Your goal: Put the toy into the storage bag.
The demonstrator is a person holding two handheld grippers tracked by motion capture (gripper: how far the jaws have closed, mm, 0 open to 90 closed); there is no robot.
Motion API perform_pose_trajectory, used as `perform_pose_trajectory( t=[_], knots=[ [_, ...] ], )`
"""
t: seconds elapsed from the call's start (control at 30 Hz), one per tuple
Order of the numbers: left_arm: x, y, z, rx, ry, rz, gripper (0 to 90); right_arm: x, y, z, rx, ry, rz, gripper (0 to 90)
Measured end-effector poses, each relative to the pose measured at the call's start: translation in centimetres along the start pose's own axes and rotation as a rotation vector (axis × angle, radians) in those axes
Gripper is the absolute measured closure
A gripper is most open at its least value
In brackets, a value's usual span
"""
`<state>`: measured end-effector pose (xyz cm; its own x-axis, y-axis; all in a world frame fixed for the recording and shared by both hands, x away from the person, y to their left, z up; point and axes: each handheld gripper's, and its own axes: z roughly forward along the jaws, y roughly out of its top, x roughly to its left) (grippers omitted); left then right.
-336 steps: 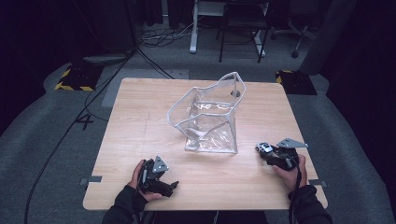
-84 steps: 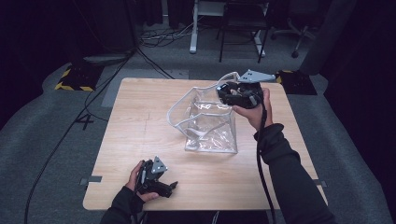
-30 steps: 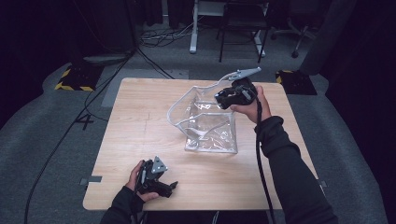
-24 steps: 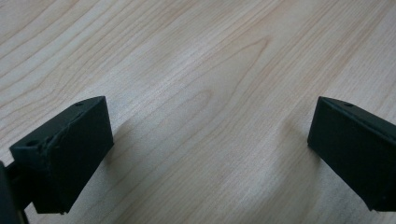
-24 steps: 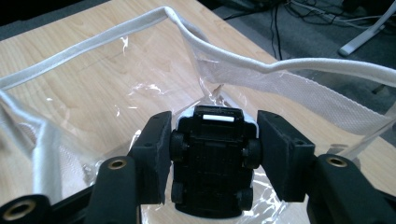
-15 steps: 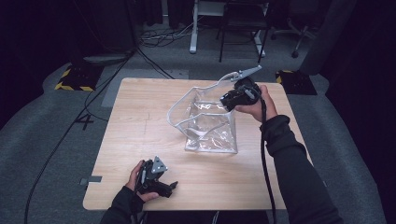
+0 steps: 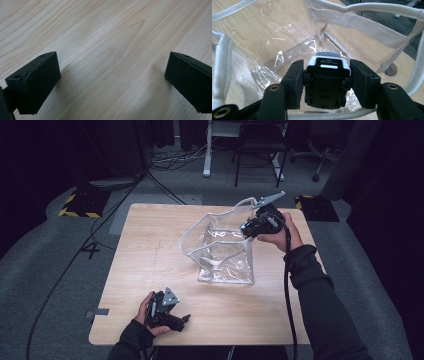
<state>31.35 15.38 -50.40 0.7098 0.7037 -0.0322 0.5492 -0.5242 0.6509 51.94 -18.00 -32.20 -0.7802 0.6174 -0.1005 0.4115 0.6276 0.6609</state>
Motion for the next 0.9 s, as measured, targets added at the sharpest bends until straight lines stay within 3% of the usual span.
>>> perform_pose_trajectory(
  t=[0.3, 0.6, 0.9],
  knots=[
    [0.0, 0.0, 0.0, 0.0, 0.0, 0.0, 0.2, 0.18, 0.02, 0.14, -0.025, 0.004, 0.008, 46.7],
    [0.0, 0.0, 0.0, 0.0, 0.0, -0.001, 0.2, 0.57, -0.28, 0.35, -0.082, 0.011, 0.03, 45.4],
    [0.0, 0.0, 0.0, 0.0, 0.0, -0.001, 0.2, 0.63, -0.34, -0.18, -0.146, 0.014, 0.019, 40.4]
  ],
)
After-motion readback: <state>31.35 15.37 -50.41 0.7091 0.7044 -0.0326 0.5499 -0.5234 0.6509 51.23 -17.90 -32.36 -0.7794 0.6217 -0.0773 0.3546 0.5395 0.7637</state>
